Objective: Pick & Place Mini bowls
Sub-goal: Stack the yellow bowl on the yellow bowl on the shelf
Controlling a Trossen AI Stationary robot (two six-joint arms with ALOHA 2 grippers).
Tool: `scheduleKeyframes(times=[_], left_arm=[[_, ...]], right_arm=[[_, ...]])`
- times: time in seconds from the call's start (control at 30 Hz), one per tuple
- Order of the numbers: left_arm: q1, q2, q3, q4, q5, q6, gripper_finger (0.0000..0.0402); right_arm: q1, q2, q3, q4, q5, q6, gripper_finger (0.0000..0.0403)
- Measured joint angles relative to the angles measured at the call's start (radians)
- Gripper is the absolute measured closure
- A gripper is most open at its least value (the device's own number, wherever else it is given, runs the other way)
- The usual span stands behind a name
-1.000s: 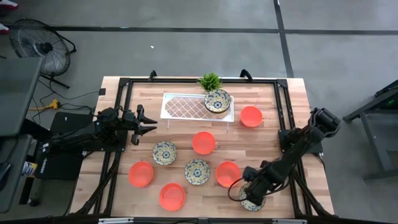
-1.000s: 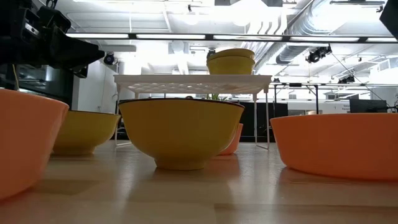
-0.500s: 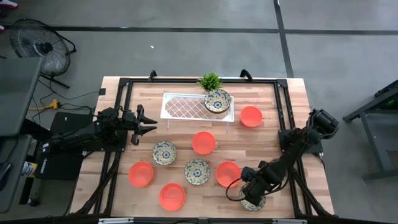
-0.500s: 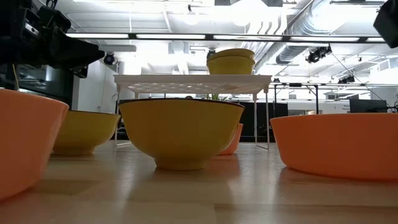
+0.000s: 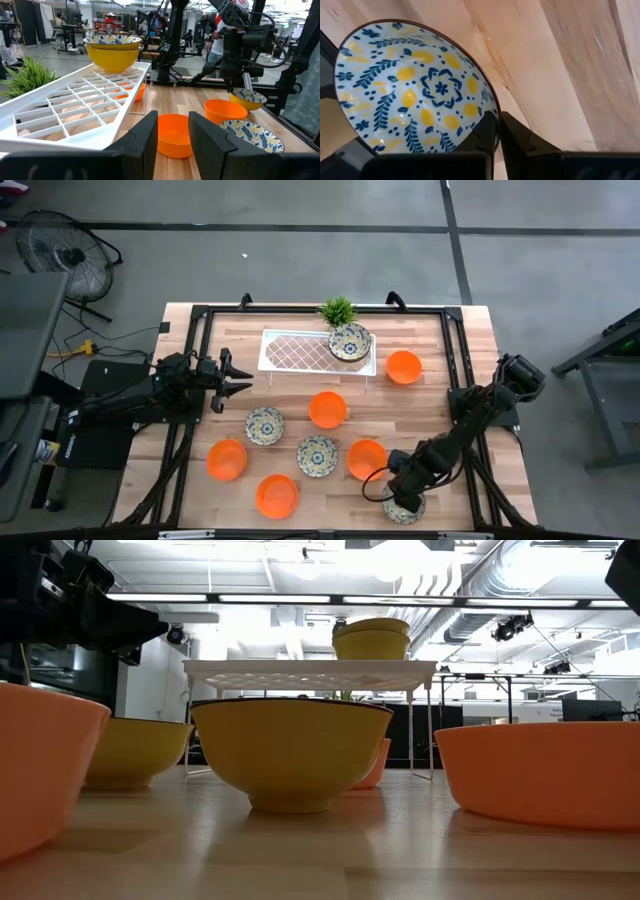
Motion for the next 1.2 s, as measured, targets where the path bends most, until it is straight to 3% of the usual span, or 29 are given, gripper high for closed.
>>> scheduleKeyframes(times=[0.63, 0.97, 1.2], left_arm=[[0.000, 0.000, 0.000, 0.000, 0.001, 0.000, 0.0296], [0.000, 0.000, 0.000, 0.000, 0.001, 0.000, 0.0296], [0.000, 0.000, 0.000, 0.000, 0.005, 0.000, 0.0296]], right_arm=[[-0.025, -0.122, -0.004, 0.006, -0.029, 0.007, 0.0402], [-0.035, -0.285, -0.004, -0.006, 0.007, -0.009, 0.0402], [-0.122, -0.428, -0.003, -0.046, 0.073, -0.106, 0.0402]])
